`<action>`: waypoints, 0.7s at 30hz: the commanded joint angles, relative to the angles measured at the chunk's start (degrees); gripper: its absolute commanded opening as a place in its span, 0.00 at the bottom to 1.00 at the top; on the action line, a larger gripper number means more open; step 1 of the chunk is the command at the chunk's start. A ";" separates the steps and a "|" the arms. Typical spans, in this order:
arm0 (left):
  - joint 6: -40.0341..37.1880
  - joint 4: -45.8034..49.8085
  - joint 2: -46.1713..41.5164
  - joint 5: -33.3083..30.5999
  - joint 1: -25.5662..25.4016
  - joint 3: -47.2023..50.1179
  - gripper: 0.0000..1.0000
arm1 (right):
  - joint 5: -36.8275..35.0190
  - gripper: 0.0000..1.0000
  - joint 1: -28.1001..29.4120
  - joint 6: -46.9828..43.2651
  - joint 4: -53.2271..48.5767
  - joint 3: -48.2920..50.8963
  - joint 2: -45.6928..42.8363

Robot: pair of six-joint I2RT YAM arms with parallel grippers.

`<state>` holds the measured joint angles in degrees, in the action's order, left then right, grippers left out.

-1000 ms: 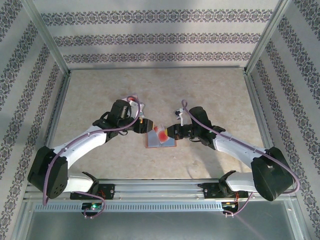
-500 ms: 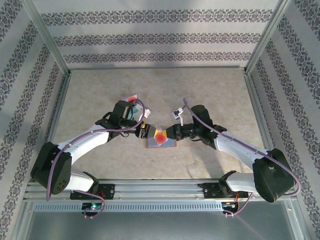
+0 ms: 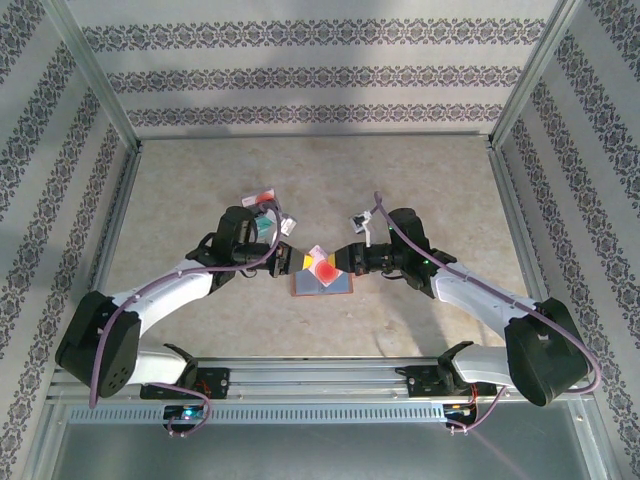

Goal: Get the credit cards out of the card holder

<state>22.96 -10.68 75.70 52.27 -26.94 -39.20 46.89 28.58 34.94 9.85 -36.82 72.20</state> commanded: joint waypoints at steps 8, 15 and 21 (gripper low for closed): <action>10.67 -17.96 -5.91 -5.59 -0.31 5.60 0.00 | -5.23 0.66 -1.04 6.00 10.51 3.66 -5.56; 15.56 -23.86 -10.02 -15.19 -0.34 9.43 0.00 | -9.06 0.71 -1.60 12.64 20.91 9.13 -8.52; 19.68 -29.35 -9.35 -15.88 -0.32 10.24 0.00 | -10.95 0.69 -0.35 16.75 29.65 10.82 -6.42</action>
<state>39.35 -33.12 66.35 38.06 -26.98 -29.26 37.78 27.29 48.80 31.20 -26.63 64.99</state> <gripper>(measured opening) 0.063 0.697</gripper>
